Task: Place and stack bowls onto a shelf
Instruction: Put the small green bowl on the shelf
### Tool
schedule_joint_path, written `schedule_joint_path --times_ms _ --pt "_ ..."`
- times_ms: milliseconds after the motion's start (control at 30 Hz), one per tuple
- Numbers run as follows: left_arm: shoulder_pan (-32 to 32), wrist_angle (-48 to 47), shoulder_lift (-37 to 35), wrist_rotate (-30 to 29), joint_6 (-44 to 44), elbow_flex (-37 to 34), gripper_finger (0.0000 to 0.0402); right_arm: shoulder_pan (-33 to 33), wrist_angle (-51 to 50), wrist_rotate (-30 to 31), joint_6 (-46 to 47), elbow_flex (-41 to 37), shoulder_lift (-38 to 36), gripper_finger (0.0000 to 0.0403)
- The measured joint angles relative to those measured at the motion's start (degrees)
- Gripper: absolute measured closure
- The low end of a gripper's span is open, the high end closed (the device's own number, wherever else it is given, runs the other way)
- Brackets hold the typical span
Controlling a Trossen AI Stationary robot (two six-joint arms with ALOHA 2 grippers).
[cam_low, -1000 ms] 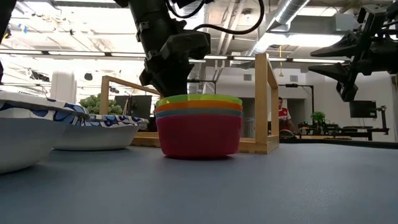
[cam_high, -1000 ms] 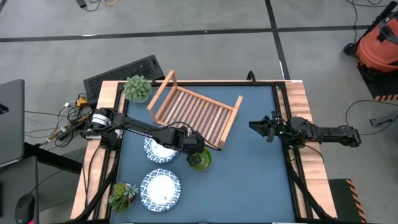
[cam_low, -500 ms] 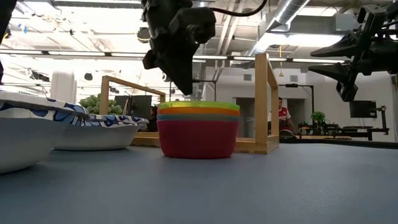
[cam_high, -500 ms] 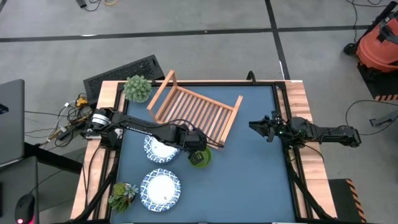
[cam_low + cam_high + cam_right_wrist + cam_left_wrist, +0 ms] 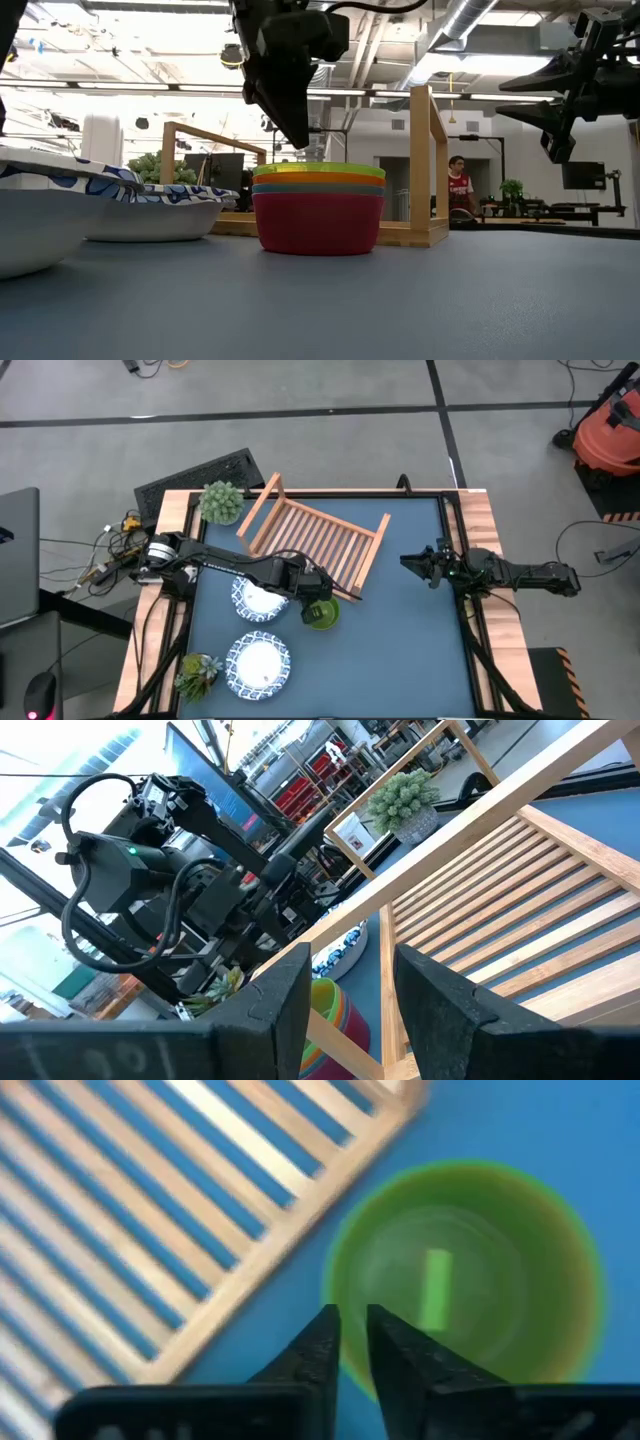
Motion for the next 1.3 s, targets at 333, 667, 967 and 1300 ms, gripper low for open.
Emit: schedule_joint_path --times_ms 333,667,967,1300 --pt "0.61 1.16 2.81 0.90 1.38 -0.15 0.0223 0.00 -0.33 0.01 0.19 -0.02 0.02 0.0232" --pt "1.40 0.25 2.95 0.68 2.20 -0.09 0.0249 0.02 -0.35 -0.02 0.15 -0.02 0.02 0.0232" --pt "1.44 0.20 3.19 0.95 2.81 -0.61 0.0306 -0.02 -0.35 -0.02 -0.03 -0.02 0.02 0.0232" --pt "1.61 0.55 4.68 1.47 3.21 -0.66 0.0310 -0.02 -0.35 -0.02 -0.04 -0.02 0.02 0.0232"
